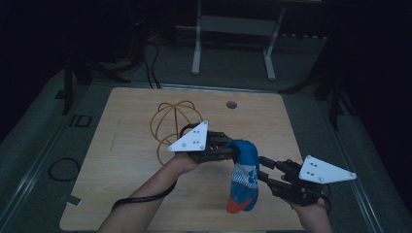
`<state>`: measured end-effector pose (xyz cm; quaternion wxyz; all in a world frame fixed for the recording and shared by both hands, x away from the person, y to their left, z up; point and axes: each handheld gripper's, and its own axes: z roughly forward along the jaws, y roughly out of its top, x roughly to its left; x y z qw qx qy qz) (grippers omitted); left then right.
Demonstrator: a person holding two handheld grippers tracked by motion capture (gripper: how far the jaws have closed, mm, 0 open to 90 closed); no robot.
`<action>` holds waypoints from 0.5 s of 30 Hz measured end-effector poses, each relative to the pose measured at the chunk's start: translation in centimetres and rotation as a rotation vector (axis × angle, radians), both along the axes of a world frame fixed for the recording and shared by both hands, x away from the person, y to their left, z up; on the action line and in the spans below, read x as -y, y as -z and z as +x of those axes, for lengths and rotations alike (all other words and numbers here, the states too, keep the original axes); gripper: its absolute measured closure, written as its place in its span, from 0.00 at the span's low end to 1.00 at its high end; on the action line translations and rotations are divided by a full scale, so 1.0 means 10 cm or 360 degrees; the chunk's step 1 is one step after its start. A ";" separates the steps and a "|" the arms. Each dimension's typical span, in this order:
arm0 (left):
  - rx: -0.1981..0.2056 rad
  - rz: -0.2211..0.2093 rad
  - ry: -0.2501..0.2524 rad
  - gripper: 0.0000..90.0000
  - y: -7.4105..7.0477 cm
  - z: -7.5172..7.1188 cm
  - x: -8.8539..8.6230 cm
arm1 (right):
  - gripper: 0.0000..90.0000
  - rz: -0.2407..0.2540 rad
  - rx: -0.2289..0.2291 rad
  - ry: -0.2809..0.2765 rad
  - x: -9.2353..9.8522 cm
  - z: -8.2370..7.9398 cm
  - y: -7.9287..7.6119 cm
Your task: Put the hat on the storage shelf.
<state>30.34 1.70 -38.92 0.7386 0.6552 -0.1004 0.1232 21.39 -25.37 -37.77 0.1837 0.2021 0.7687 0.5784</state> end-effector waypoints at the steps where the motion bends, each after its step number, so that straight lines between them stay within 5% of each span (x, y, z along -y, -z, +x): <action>1: -0.0004 0.0002 -0.0002 0.99 0.00 0.00 0.00 | 0.83 -0.0009 0.0010 0.0011 -0.01 0.01 0.01; 4: -0.0008 0.0018 -0.0015 0.99 0.02 0.01 -0.02 | 1.00 -0.0006 0.0041 0.0068 0.00 0.02 0.01; 15: -0.0017 0.0092 -0.0080 0.98 0.02 -0.02 -0.11 | 1.00 0.0028 0.0076 0.0134 0.10 0.02 -0.08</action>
